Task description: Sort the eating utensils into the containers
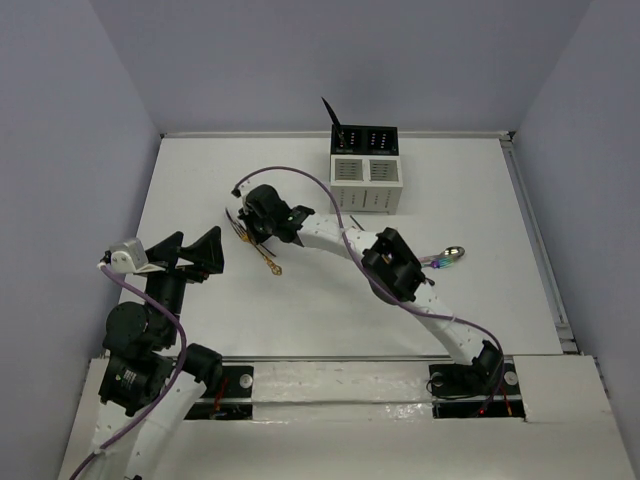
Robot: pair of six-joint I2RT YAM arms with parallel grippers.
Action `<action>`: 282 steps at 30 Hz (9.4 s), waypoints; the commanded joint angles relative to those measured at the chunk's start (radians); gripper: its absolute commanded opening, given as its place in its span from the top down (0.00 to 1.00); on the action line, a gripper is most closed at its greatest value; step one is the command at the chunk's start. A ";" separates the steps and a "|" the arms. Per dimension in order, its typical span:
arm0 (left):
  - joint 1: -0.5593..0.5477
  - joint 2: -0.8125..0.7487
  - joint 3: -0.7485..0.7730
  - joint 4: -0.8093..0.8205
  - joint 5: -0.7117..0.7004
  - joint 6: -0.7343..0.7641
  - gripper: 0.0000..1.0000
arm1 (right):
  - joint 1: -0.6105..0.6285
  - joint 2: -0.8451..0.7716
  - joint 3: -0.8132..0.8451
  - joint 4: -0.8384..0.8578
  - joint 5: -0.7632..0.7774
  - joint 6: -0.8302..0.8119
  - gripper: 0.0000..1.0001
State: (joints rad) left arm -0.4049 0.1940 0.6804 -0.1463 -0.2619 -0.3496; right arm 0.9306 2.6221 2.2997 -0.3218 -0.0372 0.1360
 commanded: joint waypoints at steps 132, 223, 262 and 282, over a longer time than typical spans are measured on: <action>0.092 0.065 -0.015 0.076 0.148 0.017 0.01 | -0.097 -0.716 -0.784 0.254 -0.017 -0.033 0.52; 0.064 0.074 -0.008 0.068 0.130 0.024 0.01 | -0.496 -0.587 -0.757 0.943 -0.076 -0.119 1.00; 0.055 0.024 -0.012 0.059 0.141 0.021 0.01 | -0.496 -1.243 -1.413 0.531 -0.105 0.071 0.69; 0.055 0.016 -0.007 0.034 0.144 0.021 0.01 | -0.269 -1.122 -1.247 0.003 0.338 0.068 0.60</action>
State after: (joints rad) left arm -0.3458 0.2173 0.6762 -0.1368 -0.1310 -0.3344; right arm 0.6861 1.5650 1.0481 -0.2550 0.0299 0.0376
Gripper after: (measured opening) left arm 0.991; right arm 0.404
